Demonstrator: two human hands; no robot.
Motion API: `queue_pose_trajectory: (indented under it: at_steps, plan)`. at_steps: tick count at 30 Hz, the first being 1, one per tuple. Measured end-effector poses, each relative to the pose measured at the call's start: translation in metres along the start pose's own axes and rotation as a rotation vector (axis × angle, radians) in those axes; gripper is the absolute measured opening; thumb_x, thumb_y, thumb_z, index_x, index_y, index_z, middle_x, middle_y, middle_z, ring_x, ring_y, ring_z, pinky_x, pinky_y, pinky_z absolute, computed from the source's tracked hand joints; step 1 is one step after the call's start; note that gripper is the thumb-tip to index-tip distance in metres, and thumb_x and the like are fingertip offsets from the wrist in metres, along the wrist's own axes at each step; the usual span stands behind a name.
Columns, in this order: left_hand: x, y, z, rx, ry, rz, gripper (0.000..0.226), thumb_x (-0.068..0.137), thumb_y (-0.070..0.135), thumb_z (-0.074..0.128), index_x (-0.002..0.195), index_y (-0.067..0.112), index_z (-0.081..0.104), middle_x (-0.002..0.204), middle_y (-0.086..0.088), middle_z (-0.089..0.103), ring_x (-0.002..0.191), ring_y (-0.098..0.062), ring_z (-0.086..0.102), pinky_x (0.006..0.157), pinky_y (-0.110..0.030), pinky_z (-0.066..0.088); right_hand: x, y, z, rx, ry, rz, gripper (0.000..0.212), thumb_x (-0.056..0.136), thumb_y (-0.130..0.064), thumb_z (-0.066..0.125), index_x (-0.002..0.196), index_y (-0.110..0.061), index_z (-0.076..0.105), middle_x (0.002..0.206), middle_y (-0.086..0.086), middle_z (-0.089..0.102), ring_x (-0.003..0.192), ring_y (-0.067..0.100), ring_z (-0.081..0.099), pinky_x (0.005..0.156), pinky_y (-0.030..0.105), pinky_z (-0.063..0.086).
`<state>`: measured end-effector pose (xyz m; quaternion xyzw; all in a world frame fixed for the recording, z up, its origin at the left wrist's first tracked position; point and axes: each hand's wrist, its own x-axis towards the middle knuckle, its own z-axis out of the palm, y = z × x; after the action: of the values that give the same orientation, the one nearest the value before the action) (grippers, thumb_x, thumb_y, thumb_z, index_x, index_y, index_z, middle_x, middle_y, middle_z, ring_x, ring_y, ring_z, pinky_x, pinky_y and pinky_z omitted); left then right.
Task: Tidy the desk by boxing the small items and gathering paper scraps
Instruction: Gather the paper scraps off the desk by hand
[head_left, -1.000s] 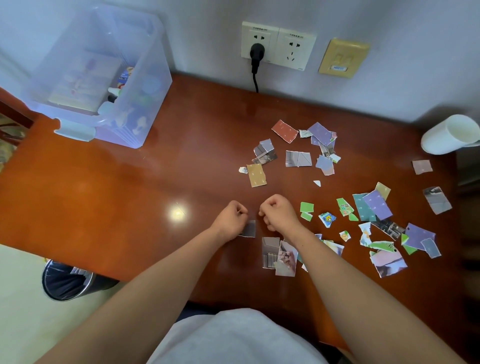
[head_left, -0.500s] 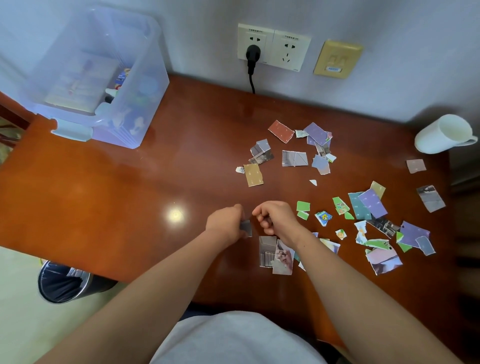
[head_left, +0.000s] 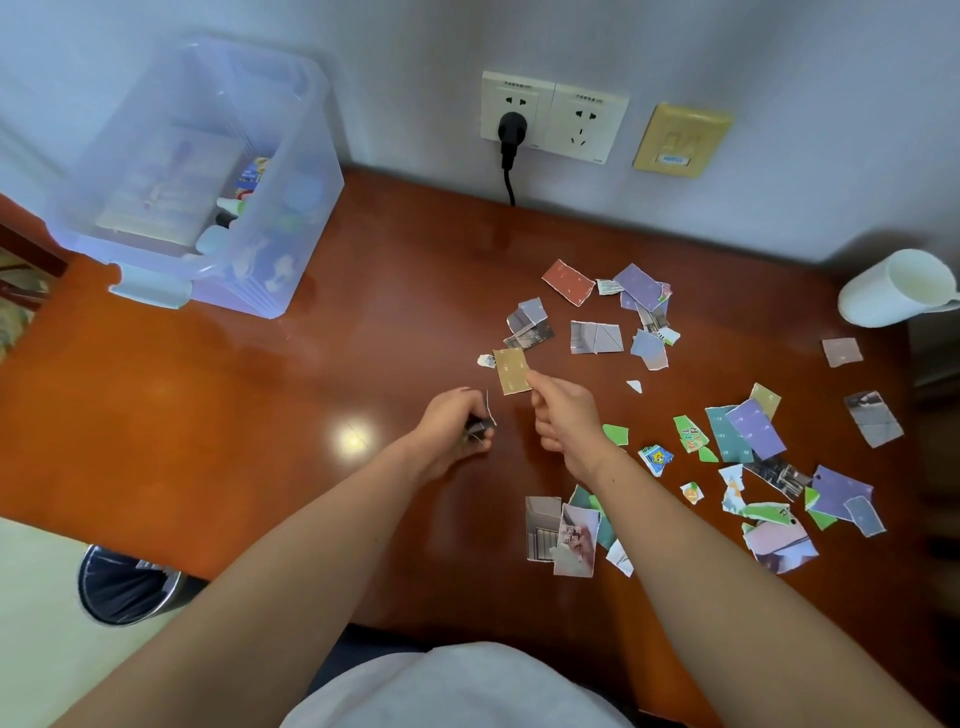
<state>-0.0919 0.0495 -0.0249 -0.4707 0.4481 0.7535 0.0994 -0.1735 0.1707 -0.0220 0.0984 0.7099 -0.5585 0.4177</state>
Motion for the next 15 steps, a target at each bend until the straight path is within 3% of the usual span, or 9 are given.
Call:
queue_pose_trajectory:
  at_steps: [3,5,6,10,15]
  plan:
    - [0.004,0.014,0.0,-0.136,0.037,-0.018,0.017,0.078,-0.005,0.035,0.069,0.009,0.041,0.062,-0.01,0.045,0.044,-0.018,0.051,0.044,-0.023,0.047,0.016,-0.005,0.006,-0.266,0.118,-0.114,0.019,0.088,-0.027,0.06,0.073,-0.014,0.058,0.055,-0.005,0.045,0.05,0.012,0.041,0.046,0.025,0.033]
    - [0.006,0.023,0.0,-0.177,0.038,-0.03,0.019,0.079,-0.006,0.031,0.072,0.008,0.042,0.061,-0.009,0.049,0.045,-0.018,0.058,0.042,-0.022,0.048,0.027,-0.008,0.01,-0.434,0.187,-0.169,0.008,0.082,-0.029,0.064,0.081,-0.021,0.066,0.08,-0.006,0.065,0.077,0.015,0.06,0.07,0.031,0.049]
    - [0.008,0.027,0.0,-0.184,0.027,-0.034,0.021,0.08,-0.007,0.029,0.075,0.007,0.044,0.06,-0.009,0.054,0.047,-0.017,0.062,0.042,-0.021,0.048,0.032,-0.009,0.011,-0.495,0.213,-0.176,0.009,0.081,-0.03,0.065,0.088,-0.024,0.067,0.092,-0.007,0.067,0.089,0.016,0.063,0.078,0.032,0.05]
    - [0.016,0.039,0.001,-0.166,0.025,-0.029,0.029,0.076,-0.013,0.024,0.081,0.003,0.047,0.076,-0.011,0.06,0.051,-0.02,0.067,0.04,-0.019,0.046,0.039,-0.015,0.018,-0.716,0.27,-0.12,0.033,0.083,-0.04,0.063,0.111,-0.023,0.06,0.106,-0.004,0.063,0.102,0.02,0.061,0.076,0.03,0.044]
    - [0.041,0.043,-0.004,-0.004,0.086,0.022,0.028,0.073,-0.011,0.026,0.069,0.015,0.032,0.068,-0.004,0.039,0.049,-0.017,0.037,0.038,-0.015,0.023,0.051,-0.017,0.026,-0.898,0.341,-0.094,0.041,0.08,-0.043,0.066,0.111,-0.02,0.054,0.106,0.003,0.068,0.099,0.028,0.065,0.071,0.03,0.045]
